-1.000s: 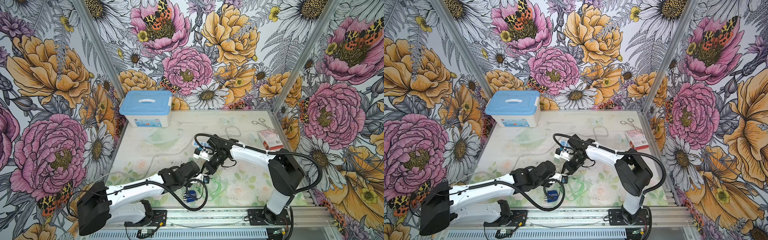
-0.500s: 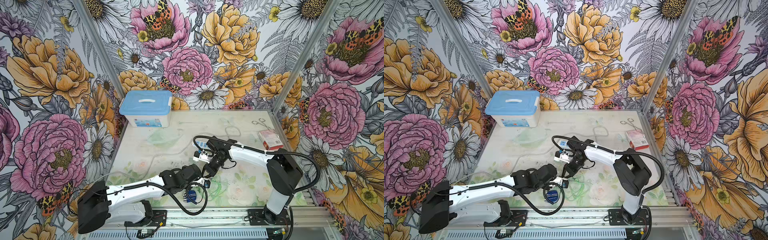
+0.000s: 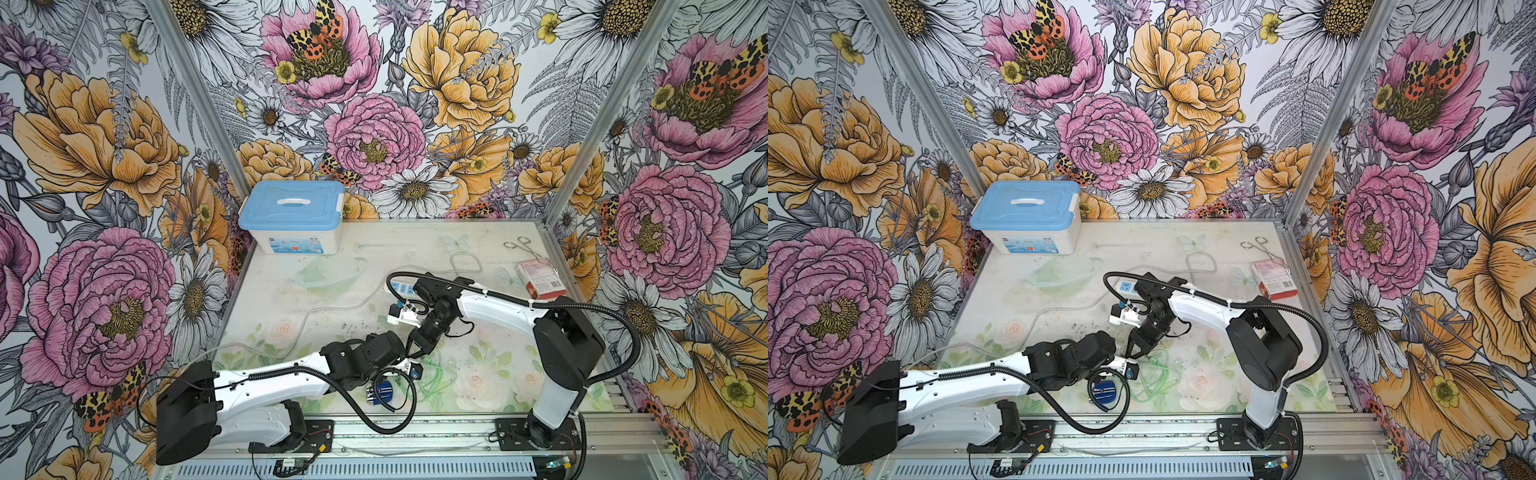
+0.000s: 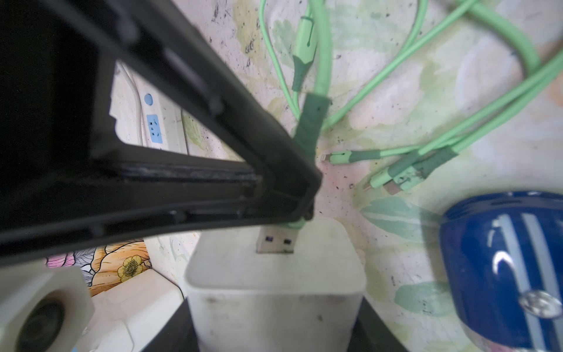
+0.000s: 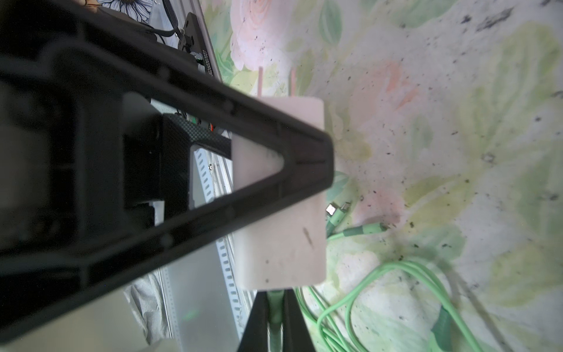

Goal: Charge the electric shaver
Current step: Insert the charging cable into the plug.

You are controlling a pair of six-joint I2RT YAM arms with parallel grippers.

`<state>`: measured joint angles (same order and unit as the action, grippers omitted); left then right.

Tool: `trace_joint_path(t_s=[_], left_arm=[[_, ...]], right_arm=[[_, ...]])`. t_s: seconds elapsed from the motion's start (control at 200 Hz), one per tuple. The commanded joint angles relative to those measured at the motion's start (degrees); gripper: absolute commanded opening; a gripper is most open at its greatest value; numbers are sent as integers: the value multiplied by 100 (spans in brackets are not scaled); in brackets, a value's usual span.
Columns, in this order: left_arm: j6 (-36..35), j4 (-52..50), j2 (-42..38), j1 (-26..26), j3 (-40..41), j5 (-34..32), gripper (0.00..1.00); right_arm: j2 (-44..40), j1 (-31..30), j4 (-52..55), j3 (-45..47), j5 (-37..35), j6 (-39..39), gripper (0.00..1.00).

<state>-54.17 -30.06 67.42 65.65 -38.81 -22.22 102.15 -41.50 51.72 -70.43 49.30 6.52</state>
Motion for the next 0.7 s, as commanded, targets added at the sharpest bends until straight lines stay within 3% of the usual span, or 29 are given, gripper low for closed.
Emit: trace_joint_path(t_s=[0.0,0.691], left_arm=[[23,449,25,363,-275,882,0],[-56,625,35,256,-263,796,0]], right_arm=[[103,202,-910,-431,-210,146,0],[339,153,-842,-276,-102,231,0]])
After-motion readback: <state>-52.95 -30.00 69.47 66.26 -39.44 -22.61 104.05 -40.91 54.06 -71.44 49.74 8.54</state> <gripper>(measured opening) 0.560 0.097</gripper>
